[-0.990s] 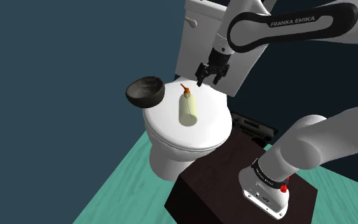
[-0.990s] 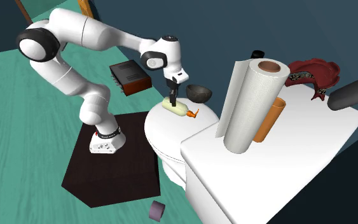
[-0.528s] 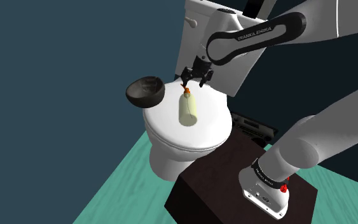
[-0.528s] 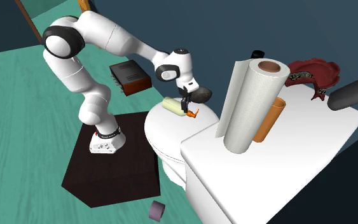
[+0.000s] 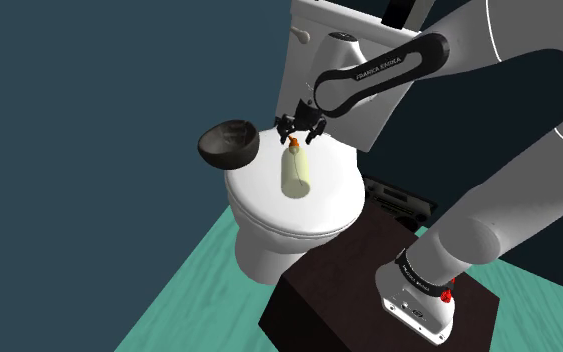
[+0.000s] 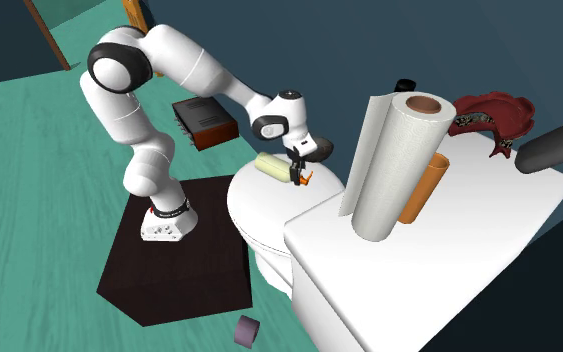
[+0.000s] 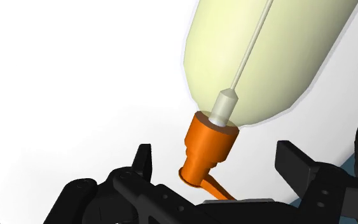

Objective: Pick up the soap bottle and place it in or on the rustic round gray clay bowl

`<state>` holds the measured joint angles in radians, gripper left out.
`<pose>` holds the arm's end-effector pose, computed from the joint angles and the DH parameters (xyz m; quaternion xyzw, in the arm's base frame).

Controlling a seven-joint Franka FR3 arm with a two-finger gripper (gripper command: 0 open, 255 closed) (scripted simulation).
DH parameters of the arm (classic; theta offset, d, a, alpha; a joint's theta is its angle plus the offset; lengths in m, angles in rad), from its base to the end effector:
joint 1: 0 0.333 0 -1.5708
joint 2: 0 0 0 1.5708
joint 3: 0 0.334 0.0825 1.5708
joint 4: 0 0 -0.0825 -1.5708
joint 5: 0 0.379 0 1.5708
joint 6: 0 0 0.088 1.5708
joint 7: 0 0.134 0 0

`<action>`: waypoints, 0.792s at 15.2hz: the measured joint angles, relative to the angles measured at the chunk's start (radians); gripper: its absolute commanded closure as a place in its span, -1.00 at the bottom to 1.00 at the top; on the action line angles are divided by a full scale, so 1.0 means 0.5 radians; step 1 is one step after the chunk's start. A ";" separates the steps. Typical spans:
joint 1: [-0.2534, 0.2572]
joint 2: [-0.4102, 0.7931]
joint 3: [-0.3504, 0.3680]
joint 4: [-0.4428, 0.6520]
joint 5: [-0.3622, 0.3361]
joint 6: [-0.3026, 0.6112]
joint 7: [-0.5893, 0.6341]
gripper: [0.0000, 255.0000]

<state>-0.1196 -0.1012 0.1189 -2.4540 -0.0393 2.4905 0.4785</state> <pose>0.4809 -0.0009 0.3441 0.9724 -0.2222 0.0709 0.0022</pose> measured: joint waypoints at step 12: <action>-0.003 0.041 0.000 -0.008 -0.011 0.050 0.007 1.00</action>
<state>-0.1210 -0.0808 0.1187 -2.4578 -0.0446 2.5154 0.4820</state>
